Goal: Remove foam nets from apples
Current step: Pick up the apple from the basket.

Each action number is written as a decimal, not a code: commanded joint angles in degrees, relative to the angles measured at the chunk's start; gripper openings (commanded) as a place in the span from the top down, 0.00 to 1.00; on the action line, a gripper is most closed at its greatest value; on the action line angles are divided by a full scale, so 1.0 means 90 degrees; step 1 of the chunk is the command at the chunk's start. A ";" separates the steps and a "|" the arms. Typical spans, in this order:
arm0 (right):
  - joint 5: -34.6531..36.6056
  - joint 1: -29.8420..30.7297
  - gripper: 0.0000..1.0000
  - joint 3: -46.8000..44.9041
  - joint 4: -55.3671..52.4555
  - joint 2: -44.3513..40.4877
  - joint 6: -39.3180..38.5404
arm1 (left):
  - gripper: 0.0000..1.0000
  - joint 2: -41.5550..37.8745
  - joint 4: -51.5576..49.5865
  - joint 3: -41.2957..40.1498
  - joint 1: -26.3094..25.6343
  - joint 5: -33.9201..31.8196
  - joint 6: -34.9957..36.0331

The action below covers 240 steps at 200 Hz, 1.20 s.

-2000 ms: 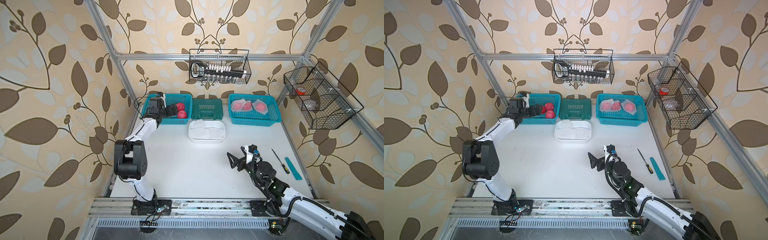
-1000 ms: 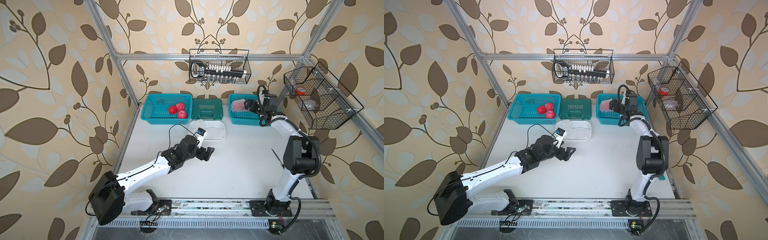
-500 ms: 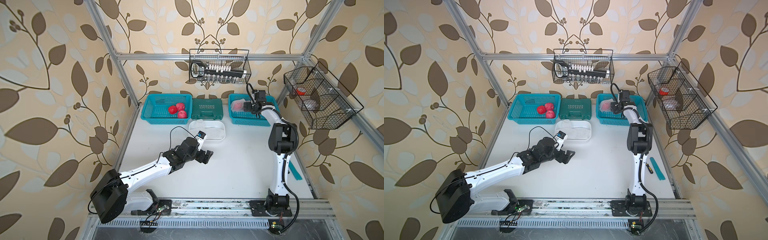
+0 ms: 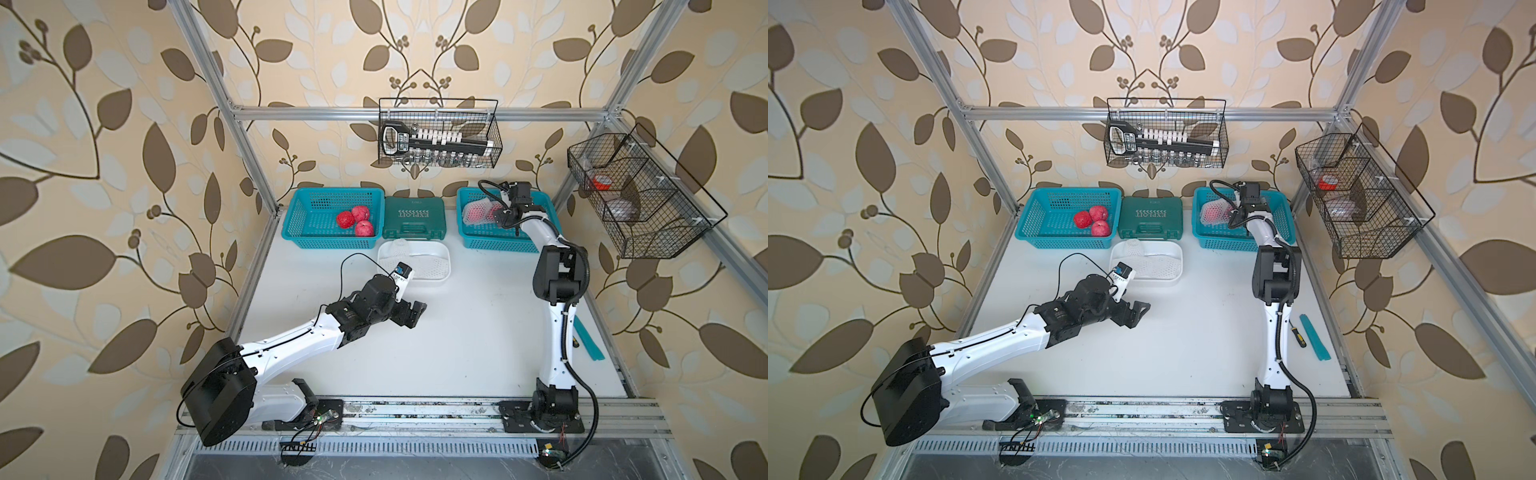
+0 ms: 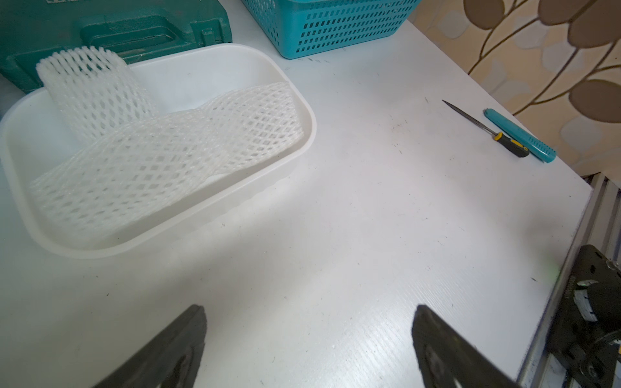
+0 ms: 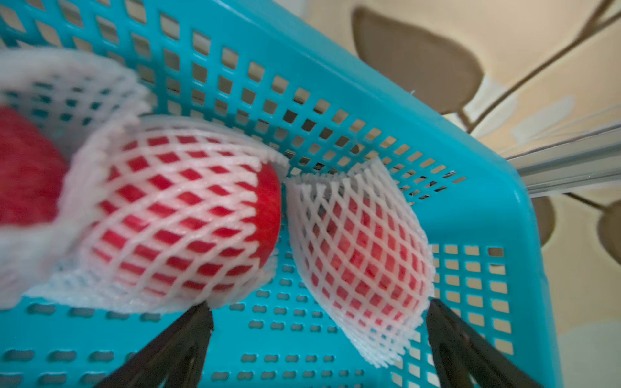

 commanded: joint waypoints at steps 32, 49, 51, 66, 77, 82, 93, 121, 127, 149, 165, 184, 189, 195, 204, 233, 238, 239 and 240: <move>-0.0655 -0.0379 0.01 0.0493 0.0026 0.0398 -0.0115 | 0.03 0.0041 -0.0074 -0.0006 -0.0030 -0.0010 0.0161; -0.0928 -0.0475 0.01 0.0490 0.0047 0.0424 0.0026 | 0.03 0.0060 -0.0102 0.0022 -0.0030 0.0015 0.0156; -0.1001 -0.0487 0.01 0.0486 0.0047 0.0416 0.0026 | 0.03 0.0056 -0.0110 0.0023 -0.0030 0.0022 0.0157; -0.1420 -0.0571 0.01 0.0501 0.0128 0.0466 0.0078 | 0.03 0.0058 -0.0159 0.0052 -0.0031 0.0033 0.0172; -0.1792 -0.0657 0.01 0.0643 0.0043 0.0560 0.0134 | 0.03 0.0042 -0.0198 0.0075 -0.0031 0.0010 0.0183; -0.1935 -0.0695 0.01 0.0695 0.0020 0.0596 0.0144 | 0.03 0.0041 -0.0224 0.0081 -0.0030 -0.0003 0.0191; -0.2108 -0.0780 0.01 0.0749 0.0077 0.0670 0.0197 | 0.03 0.0014 -0.0264 0.0087 -0.0037 -0.0040 0.0201; -0.2619 -0.0938 0.02 0.1025 0.0140 0.0894 0.0271 | 0.03 0.0035 -0.0279 0.0111 -0.0030 -0.0045 0.0187; -0.2623 -0.0935 0.02 0.1078 0.0149 0.0948 0.0254 | 0.03 0.0057 -0.0280 0.0128 -0.0036 -0.0033 0.0176; -0.2703 -0.0890 0.02 0.1185 0.0138 0.1026 0.0113 | 0.03 0.0184 -0.0302 0.0223 -0.0033 -0.0003 0.0178; -0.2734 -0.0867 0.04 0.1106 0.0233 0.1034 0.0086 | 0.03 0.0269 -0.0358 0.0306 -0.0039 0.0009 0.0162; -0.3014 -0.0876 0.06 0.1024 0.0245 0.1002 0.0115 | 0.03 0.0295 -0.0348 0.0341 -0.0031 0.0013 0.0160; -0.3118 -0.0871 0.06 0.0950 0.0291 0.0977 0.0124 | 0.03 0.0295 -0.0343 0.0346 -0.0033 0.0009 0.0168; -0.3213 -0.0871 0.07 0.0891 0.0356 0.0971 0.0134 | 0.03 0.0295 -0.0340 0.0353 -0.0035 0.0008 0.0168; -0.3268 -0.0866 0.09 0.0903 0.0365 0.0997 0.0176 | 0.03 0.0294 -0.0356 0.0360 -0.0030 -0.0003 0.0184; -0.3303 -0.0856 0.19 0.0839 0.0368 0.1032 0.0279 | 0.03 0.0213 -0.0464 0.0390 -0.0032 -0.0036 0.0202; -0.3305 -0.0858 0.19 0.0828 0.0369 0.1032 0.0289 | 0.03 0.0191 -0.0465 0.0379 -0.0037 -0.0047 0.0197; -0.3304 -0.0862 0.19 0.0827 0.0369 0.1035 0.0290 | 0.03 0.0189 -0.0465 0.0372 -0.0033 -0.0050 0.0195; -0.3304 -0.0859 0.19 0.0822 0.0369 0.1032 0.0290 | 0.03 0.0184 -0.0465 0.0369 -0.0032 -0.0052 0.0199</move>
